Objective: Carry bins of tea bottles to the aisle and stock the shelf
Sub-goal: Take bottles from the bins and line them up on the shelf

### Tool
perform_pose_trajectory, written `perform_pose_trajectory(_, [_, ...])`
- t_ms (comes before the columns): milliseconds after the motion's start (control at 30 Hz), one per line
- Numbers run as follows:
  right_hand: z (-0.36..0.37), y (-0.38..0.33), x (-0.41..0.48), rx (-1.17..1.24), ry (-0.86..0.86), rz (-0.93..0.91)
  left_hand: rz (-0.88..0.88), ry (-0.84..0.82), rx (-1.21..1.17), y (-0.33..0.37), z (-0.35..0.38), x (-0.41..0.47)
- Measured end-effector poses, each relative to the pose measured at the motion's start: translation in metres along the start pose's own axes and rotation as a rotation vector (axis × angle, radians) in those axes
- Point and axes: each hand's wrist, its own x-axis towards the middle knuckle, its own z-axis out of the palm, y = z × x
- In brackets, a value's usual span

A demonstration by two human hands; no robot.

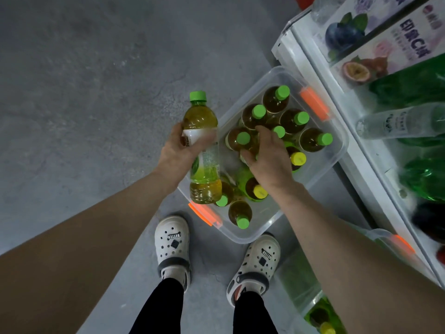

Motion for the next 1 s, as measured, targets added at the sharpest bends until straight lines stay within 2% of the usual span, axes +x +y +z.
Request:
perform_pose_trajectory(100, [0.023, 0.000, 0.019, -0.309, -0.171, -0.020, 0.007, 0.023, 0.025, -0.010, -0.009, 0.009])
perform_pose_trajectory(167, [0.038, -0.005, 0.028, -0.331, -0.136, -0.017, 0.021, 0.031, 0.031, -0.016, -0.011, 0.013])
perform_pose_trajectory(333, [0.047, -0.012, 0.035, -0.207, 0.057, 0.047, 0.016, 0.045, 0.017, -0.021, -0.010, 0.011])
perform_pose_trajectory(433, [0.034, -0.014, 0.021, -0.056, 0.075, 0.097, -0.009, 0.016, 0.002, -0.015, -0.012, -0.001])
perform_pose_trajectory(533, [0.003, -0.021, -0.007, 0.138, 0.167, 0.125, -0.030, -0.002, -0.008, -0.004, -0.017, -0.022])
perform_pose_trajectory(633, [-0.045, -0.030, -0.044, 0.425, 0.235, 0.222, -0.055, 0.020, 0.006, 0.015, -0.024, -0.054])
perform_pose_trajectory(833, [-0.165, -0.048, -0.105, 0.964, 0.206, 0.333, -0.001, -0.025, 0.023, 0.083, -0.036, -0.136])
perform_pose_trajectory(1000, [-0.306, -0.073, -0.161, 1.119, 0.223, 0.334, 0.106, -0.134, 0.053, 0.173, -0.043, -0.226])
